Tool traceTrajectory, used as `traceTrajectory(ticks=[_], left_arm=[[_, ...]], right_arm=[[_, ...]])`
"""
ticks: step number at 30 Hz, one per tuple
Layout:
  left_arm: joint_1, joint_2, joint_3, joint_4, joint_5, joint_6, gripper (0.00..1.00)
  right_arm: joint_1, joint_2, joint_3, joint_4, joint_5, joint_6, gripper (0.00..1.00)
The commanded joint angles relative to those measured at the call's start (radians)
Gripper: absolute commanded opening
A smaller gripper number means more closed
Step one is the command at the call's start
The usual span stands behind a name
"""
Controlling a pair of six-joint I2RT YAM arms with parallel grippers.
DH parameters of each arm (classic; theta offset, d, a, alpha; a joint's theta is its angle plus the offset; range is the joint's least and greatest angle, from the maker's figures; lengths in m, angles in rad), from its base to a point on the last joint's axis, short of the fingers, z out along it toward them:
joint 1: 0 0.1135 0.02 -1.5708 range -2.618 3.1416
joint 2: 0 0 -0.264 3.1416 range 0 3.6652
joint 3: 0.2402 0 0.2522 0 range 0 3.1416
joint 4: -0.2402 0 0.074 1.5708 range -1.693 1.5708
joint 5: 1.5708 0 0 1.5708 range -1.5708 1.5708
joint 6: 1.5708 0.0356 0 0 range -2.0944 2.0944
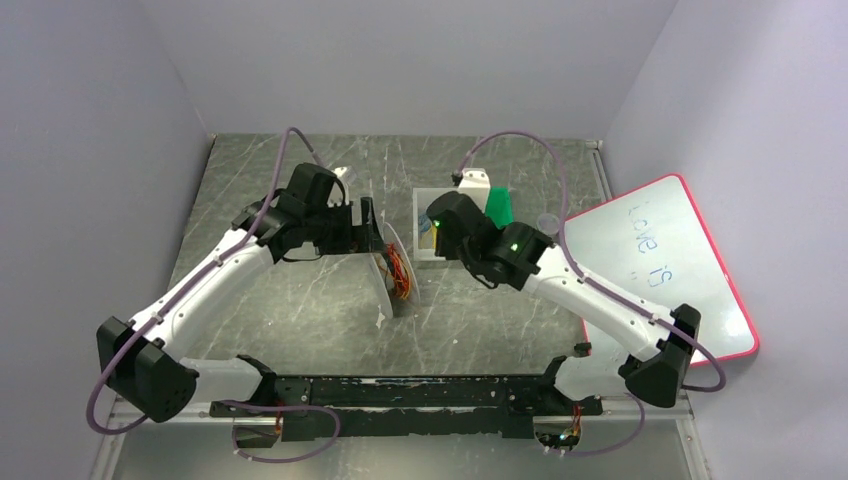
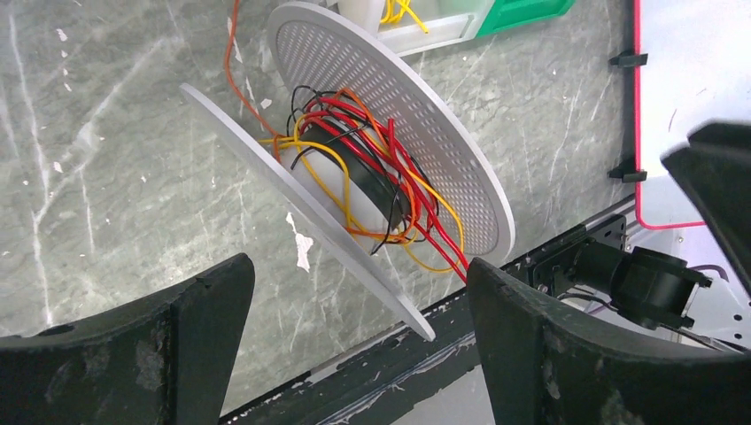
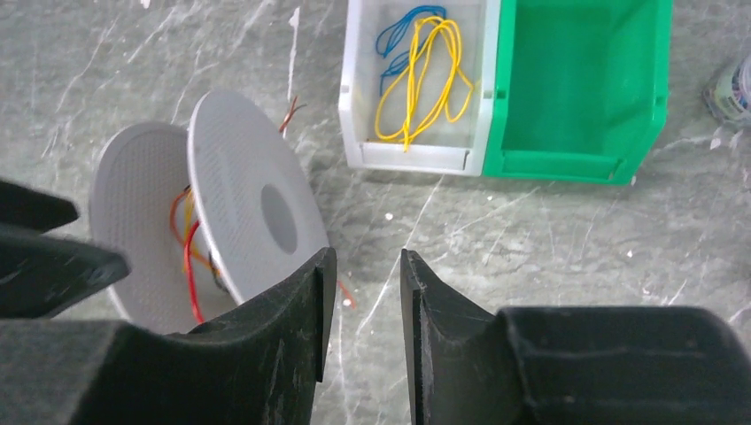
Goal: Wrap the cables
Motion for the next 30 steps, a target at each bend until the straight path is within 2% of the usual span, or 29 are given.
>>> traceTrajectory(ticks=[1, 11, 20, 21, 23, 30], left_arm=[[-0.007, -0.059, 0.057, -0.029, -0.053, 0.025, 0.93], [-0.006, -0.188, 0.088, -0.068, -0.152, 0.088, 0.93], [-0.006, -0.26, 0.105, -0.088, -0.205, 0.11, 0.93], [-0.006, -0.267, 0.105, -0.091, -0.207, 0.111, 0.98], [-0.006, -0.282, 0.103, -0.095, -0.218, 0.115, 0.91], [-0.005, -0.326, 0.095, -0.115, -0.238, 0.109, 0.96]], right_arm=[[-0.095, 0.037, -0.016, 0.086, -0.125, -0.088, 0.37], [-0.242, 0.186, -0.036, 0.201, -0.29, -0.196, 0.35], [-0.304, 0.35, -0.005, 0.281, -0.344, -0.213, 0.34], [-0.311, 0.368, 0.006, 0.283, -0.35, -0.214, 0.34], [-0.32, 0.402, 0.026, 0.292, -0.362, -0.216, 0.34], [-0.343, 0.517, 0.085, 0.317, -0.374, -0.217, 0.34]])
